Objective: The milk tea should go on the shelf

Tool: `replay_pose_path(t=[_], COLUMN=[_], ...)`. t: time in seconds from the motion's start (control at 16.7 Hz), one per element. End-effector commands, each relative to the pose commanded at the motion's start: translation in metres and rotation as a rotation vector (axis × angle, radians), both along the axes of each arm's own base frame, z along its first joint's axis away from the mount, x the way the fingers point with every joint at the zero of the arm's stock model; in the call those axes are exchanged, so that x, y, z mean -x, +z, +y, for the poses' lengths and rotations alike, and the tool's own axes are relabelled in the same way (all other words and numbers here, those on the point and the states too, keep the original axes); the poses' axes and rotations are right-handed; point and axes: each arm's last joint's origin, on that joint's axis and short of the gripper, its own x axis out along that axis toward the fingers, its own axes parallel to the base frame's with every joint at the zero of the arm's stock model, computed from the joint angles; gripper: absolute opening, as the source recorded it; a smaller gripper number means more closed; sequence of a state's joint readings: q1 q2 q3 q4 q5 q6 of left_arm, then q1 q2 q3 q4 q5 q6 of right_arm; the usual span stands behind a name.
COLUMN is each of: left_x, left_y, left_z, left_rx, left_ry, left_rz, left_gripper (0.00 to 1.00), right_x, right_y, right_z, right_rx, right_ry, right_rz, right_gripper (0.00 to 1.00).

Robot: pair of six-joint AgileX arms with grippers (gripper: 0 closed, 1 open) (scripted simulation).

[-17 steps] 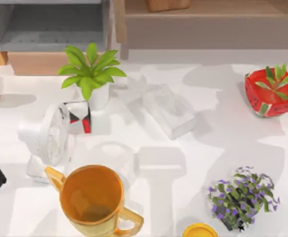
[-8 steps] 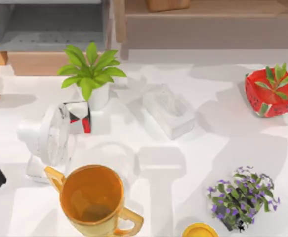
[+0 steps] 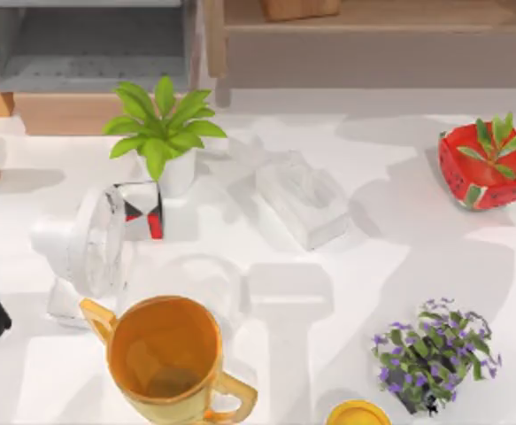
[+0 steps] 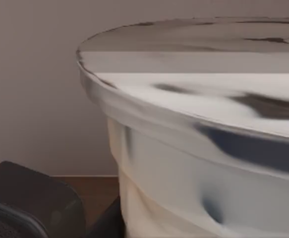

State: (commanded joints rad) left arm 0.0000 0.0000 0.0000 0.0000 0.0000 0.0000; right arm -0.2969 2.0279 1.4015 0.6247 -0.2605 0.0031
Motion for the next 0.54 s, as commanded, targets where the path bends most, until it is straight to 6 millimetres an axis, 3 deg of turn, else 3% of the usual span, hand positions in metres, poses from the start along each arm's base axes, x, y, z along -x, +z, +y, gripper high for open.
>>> replay_pose_path(t=[0.18, 0.54], left_x=[0.0000, 0.0000], left_y=[0.0000, 0.0000], left_z=[0.0000, 0.0000], left_rx=[0.000, 0.000], left_ry=[0.000, 0.000], left_rz=[0.000, 0.000], left_gripper=[1.00, 1.00], right_x=[0.0000, 0.0000], right_y=[0.0000, 0.0000], right_z=[0.0000, 0.0000], right_rx=[0.000, 0.000], right_ry=[0.000, 0.000], right_rz=[0.000, 0.000], right_gripper=[0.98, 1.00])
